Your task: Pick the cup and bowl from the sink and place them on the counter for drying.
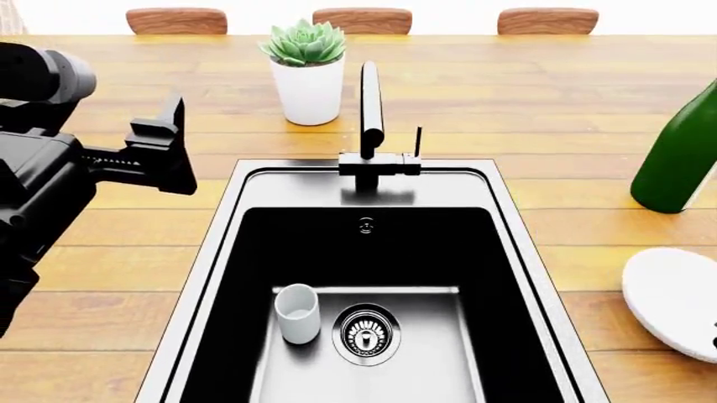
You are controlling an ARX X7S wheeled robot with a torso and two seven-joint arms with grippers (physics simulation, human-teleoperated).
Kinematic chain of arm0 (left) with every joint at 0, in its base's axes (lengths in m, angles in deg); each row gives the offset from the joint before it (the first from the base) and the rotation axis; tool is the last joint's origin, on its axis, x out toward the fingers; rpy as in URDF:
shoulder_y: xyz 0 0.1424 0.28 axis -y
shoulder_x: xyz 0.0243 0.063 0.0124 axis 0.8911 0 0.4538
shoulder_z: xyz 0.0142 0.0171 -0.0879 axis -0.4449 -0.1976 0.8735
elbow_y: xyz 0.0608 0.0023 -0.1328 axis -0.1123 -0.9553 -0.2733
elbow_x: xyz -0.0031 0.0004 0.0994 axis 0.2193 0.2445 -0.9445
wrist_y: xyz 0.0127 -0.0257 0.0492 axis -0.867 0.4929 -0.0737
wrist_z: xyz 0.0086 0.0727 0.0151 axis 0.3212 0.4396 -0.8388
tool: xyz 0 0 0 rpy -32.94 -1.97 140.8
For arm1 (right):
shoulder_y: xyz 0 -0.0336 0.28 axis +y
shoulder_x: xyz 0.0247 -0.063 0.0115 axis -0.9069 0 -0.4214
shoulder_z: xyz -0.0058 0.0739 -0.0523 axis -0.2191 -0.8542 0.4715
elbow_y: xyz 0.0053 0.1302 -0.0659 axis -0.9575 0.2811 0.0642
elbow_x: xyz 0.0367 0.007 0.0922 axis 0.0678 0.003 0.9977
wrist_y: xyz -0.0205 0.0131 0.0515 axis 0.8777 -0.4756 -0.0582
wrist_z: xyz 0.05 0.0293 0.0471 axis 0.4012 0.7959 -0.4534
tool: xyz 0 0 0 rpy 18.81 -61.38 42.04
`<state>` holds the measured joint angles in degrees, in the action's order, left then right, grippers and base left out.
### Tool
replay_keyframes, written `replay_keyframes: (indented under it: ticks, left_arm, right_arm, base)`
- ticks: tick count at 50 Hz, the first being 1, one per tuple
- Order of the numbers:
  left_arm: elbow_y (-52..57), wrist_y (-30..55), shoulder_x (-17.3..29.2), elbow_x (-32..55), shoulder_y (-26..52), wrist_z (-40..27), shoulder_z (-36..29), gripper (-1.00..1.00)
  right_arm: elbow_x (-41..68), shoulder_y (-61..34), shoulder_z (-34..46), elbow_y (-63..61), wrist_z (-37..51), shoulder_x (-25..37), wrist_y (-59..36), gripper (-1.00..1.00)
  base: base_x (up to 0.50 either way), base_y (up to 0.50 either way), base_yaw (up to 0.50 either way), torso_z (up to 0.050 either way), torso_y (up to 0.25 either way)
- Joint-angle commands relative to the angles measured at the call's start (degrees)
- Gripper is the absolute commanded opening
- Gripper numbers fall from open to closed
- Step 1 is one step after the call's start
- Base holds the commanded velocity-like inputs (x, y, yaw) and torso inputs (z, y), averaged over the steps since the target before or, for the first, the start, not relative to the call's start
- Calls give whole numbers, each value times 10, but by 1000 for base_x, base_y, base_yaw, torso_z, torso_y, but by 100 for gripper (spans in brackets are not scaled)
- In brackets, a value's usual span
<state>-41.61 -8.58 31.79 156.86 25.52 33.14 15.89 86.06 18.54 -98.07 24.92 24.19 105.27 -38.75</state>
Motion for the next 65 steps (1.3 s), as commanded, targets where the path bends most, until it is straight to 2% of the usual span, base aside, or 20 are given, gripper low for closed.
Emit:
replay_keyframes:
  ticks: [1, 9, 23, 26, 31, 36, 40, 42, 51, 53, 54, 61, 65]
  left_arm:
    - [-10, -3, -19, -33, 3, 6, -10, 100]
    - [-11, -7, -22, -39, 2, 9, -15, 100]
    - [2, -6, 4, 5, -22, 3, 5, 100]
    - [9, -9, 3, 6, -34, 0, 8, 100]
    - [2, -2, -20, -7, -23, -10, -25, 100]
    - [-3, -1, -25, -13, -20, -10, -35, 100]
    - [-17, 5, -35, -16, -16, -27, -51, 100]
    - [-19, 5, -44, -10, -13, -34, -57, 100]
    - [-31, 0, -77, -8, -24, -52, -82, 100]
    - [-9, -7, -56, 36, -47, -73, -55, 100]
    - [-19, -13, -78, 5, -45, -69, -71, 100]
    - [-17, -12, -94, 19, -64, -97, -87, 100]
    - [5, -16, -112, -10, -74, -107, -104, 100]
  right_arm:
    - [-59, 12, -6, -12, -3, -3, 41, 100]
    - [-67, -7, 12, -50, -18, 15, 57, 100]
    - [-32, -69, 63, -131, -8, 50, 36, 100]
    - [-21, -99, 81, -162, 8, 65, 30, 100]
    - [33, -157, 111, -197, 54, 85, 0, 100]
    - [89, -246, 185, -223, 86, 105, -27, 100]
    - [154, -340, 249, -201, 143, 92, -43, 100]
    - [147, -368, 286, -214, 141, 97, -59, 100]
    - [229, -461, 338, -216, 207, 80, -72, 100]
    - [243, -484, 354, -217, 218, 77, -76, 100]
    - [233, -500, 368, -211, 214, 68, -80, 100]
    - [178, -547, 415, -181, 187, 35, -82, 100]
    - [113, -548, 438, -163, 137, 20, -67, 100]
  base:
    - [0, 0, 0, 0, 0]
    - [0, 0, 0, 0, 0]
    - [0, 0, 0, 0, 0]
    - [0, 0, 0, 0, 0]
    - [0, 0, 0, 0, 0]
    - [0, 0, 0, 0, 0]
    - [0, 0, 0, 0, 0]
    - [0, 0, 0, 0, 0]
    - [0, 0, 0, 0, 0]
    - [0, 0, 0, 0, 0]
    - [0, 0, 0, 0, 0]
    - [0, 0, 0, 0, 0]
    - [0, 0, 0, 0, 0]
